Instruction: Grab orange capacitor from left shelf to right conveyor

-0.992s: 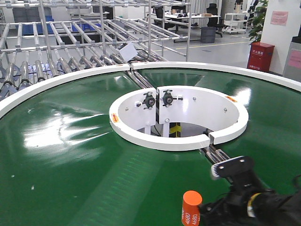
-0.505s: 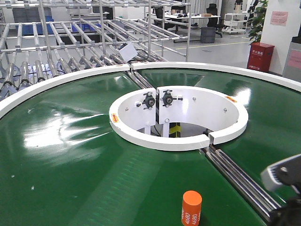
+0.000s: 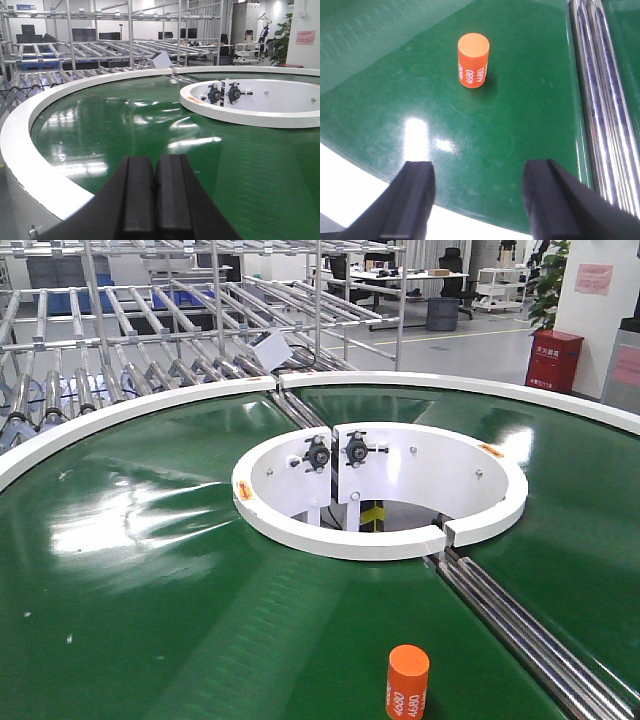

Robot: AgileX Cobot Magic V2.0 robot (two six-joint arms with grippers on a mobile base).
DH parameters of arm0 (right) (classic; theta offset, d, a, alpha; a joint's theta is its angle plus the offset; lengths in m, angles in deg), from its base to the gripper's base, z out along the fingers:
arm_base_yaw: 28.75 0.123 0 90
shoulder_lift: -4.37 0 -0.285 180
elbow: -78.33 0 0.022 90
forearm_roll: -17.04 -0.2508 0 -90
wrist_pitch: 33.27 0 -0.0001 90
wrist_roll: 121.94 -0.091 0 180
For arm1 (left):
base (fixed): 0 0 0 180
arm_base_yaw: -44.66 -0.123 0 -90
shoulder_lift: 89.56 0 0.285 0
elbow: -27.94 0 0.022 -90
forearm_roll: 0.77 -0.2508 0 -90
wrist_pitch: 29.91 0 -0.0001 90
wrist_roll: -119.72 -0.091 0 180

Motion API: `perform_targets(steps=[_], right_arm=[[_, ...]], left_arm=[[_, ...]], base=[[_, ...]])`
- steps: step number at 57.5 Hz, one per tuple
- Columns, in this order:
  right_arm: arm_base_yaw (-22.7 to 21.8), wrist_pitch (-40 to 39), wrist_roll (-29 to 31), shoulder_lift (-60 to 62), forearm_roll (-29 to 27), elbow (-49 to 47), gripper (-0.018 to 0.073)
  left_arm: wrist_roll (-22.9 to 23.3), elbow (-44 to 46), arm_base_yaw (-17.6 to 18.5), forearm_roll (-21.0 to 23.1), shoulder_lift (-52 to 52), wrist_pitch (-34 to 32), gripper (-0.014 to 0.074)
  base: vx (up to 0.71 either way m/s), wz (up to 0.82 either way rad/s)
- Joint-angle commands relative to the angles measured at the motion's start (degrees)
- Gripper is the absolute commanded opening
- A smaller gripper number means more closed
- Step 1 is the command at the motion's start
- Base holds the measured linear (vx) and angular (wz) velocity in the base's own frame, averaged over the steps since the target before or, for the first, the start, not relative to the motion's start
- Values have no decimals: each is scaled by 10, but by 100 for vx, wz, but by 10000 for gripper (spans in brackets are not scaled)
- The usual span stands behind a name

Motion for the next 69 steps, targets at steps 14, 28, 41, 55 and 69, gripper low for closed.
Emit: perform_targets(steps=[14,28,41,55,69], right_arm=[[-2,-34,-2,4,4,-15,92],[-2,-32,-2,4,4,-15,-12],[-3,-33,-2,11,7,-15,-10],[-98,-190,-1,168,7,130,-10],[-152,-334,-1,363,5,328,-10]], left_arm=[[1,-19,6,3,7,-47,-6],[1,-19,6,3,7,-47,-6],[1,-19,6,3,7,-47,-6],[1,-19,6,3,7,-47,-6],[1,-19,6,3,7,-47,-6]], base=[[0,0],[0,0],[0,0],[0,0],[0,0]])
